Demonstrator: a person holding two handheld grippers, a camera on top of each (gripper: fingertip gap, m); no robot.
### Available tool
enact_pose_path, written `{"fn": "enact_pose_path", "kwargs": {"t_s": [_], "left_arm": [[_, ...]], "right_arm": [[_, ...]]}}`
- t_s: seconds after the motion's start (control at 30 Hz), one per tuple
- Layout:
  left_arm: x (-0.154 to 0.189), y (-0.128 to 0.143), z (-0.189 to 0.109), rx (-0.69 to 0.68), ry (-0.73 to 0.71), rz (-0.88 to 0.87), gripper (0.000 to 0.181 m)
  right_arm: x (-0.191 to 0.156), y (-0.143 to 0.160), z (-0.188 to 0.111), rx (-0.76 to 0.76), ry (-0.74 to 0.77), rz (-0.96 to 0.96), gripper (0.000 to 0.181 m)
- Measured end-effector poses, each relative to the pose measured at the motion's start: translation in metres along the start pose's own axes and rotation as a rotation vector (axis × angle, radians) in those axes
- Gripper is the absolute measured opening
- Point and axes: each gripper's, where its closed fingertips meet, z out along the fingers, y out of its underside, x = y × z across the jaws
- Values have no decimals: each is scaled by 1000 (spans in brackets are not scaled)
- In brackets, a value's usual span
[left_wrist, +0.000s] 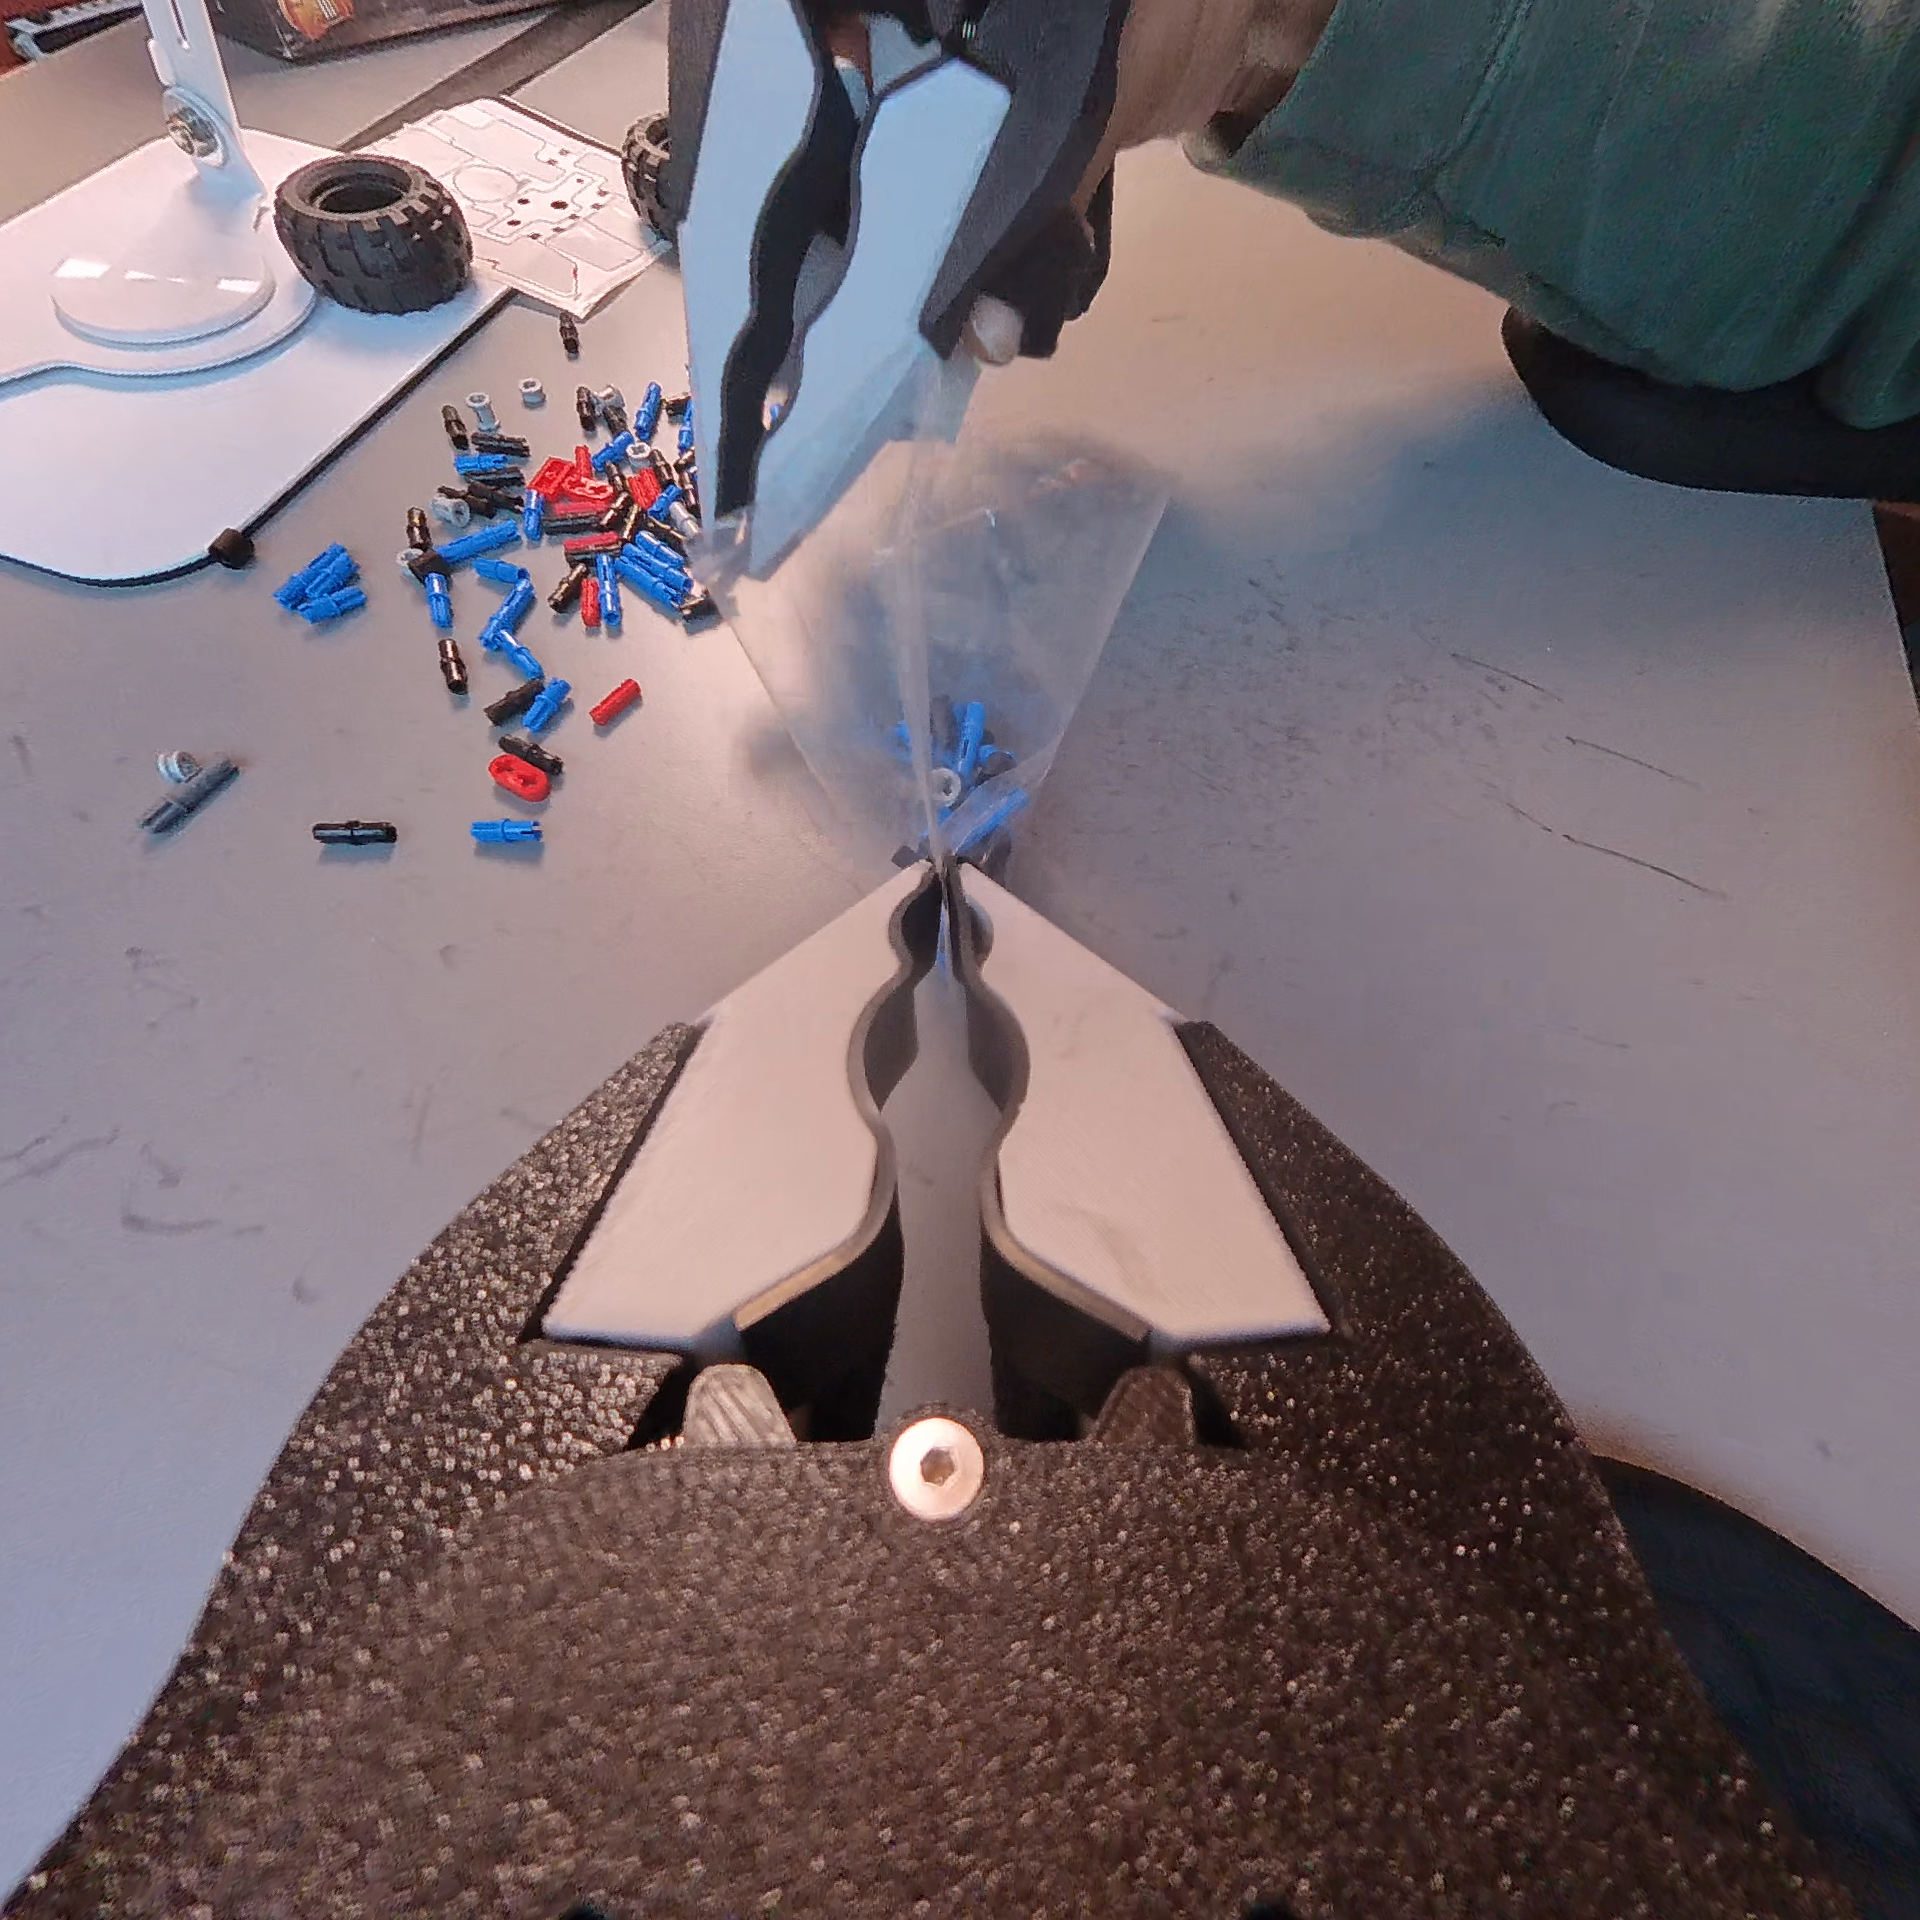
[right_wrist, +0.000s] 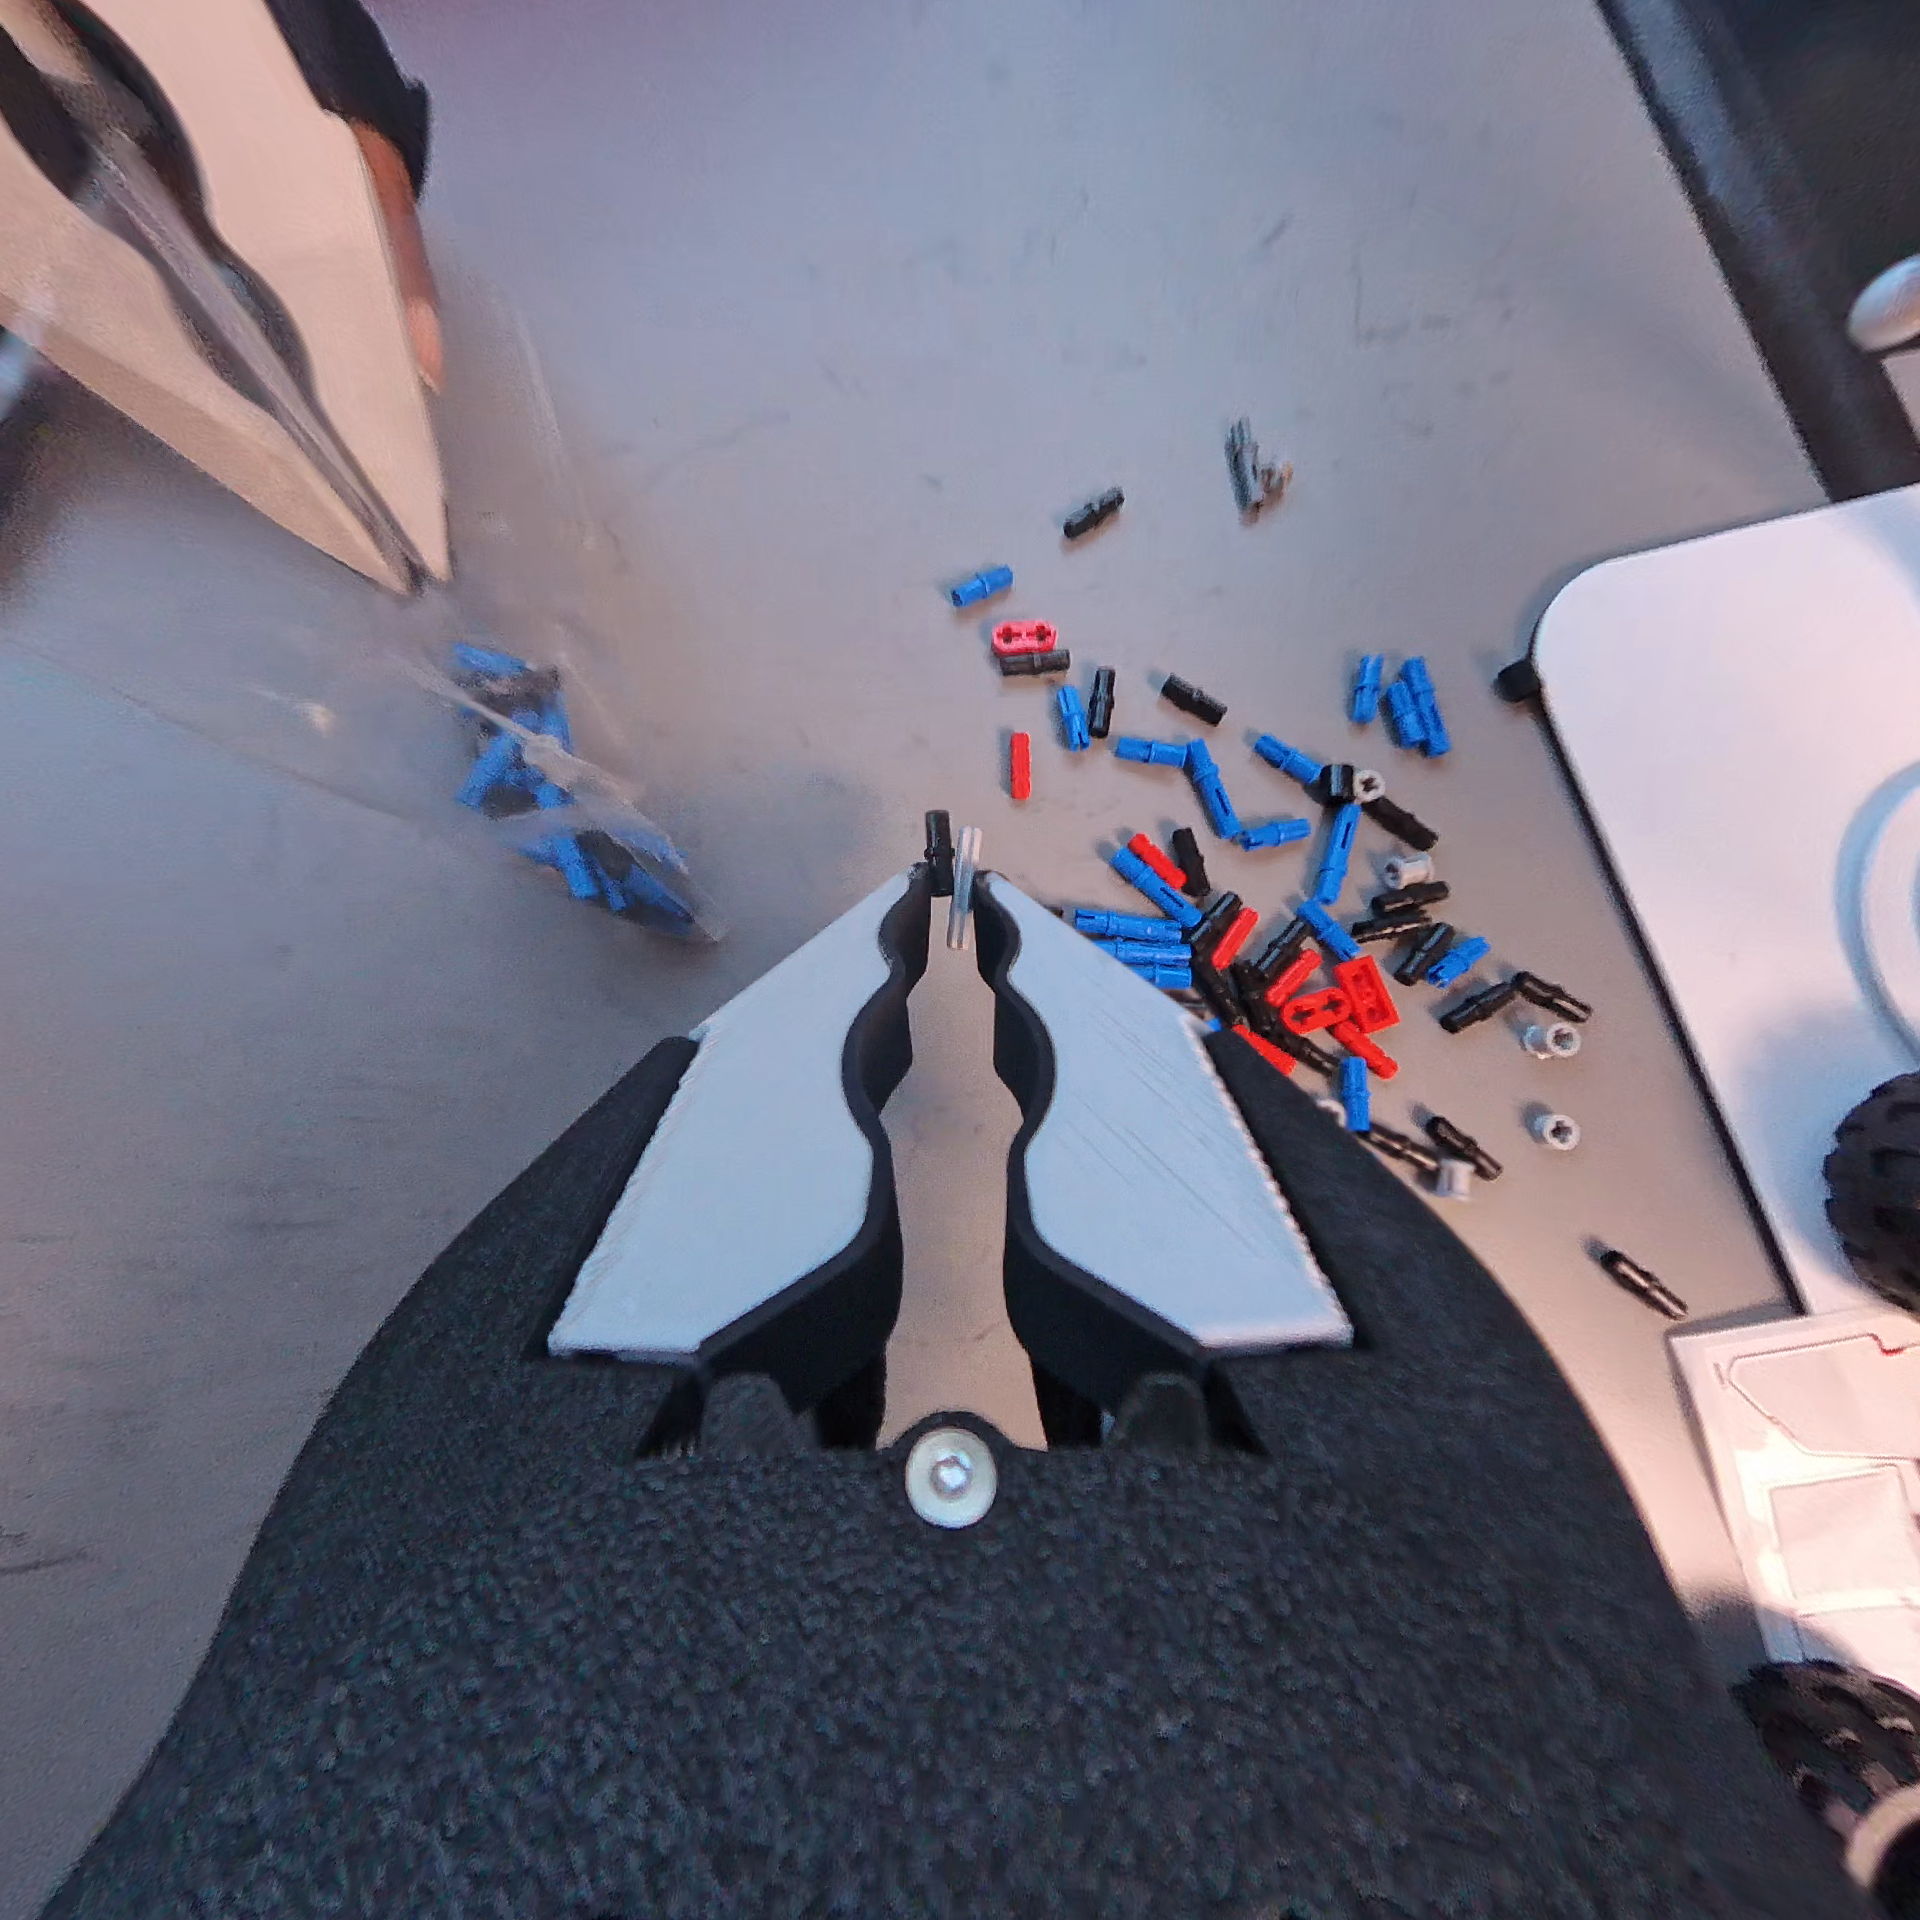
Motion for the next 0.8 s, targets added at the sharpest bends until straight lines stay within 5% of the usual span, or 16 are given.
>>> {"fn": "enact_pose_path", "kwargs": {"t_s": [0.23, 0.37, 0.5, 0.67, 0.8], "left_arm": [[0, 0, 0, -1, -1, 0, 0], [0, 0, 0, -2, -2, 1, 0], [0, 0, 0, -3, -2, 1, 0], [0, 0, 0, -3, 0, 1, 0], [1, 0, 0, -4, 0, 1, 0]], "right_arm": [[-49, -70, -40, 261, -124, -117, 7], [-72, -74, -35, 247, -175, -165, 9], [-54, -75, -42, 283, -139, -110, 16], [4, -9, -22, 33, 19, -27, 12], [15, 25, 3, -74, 36, 24, 12]]}}
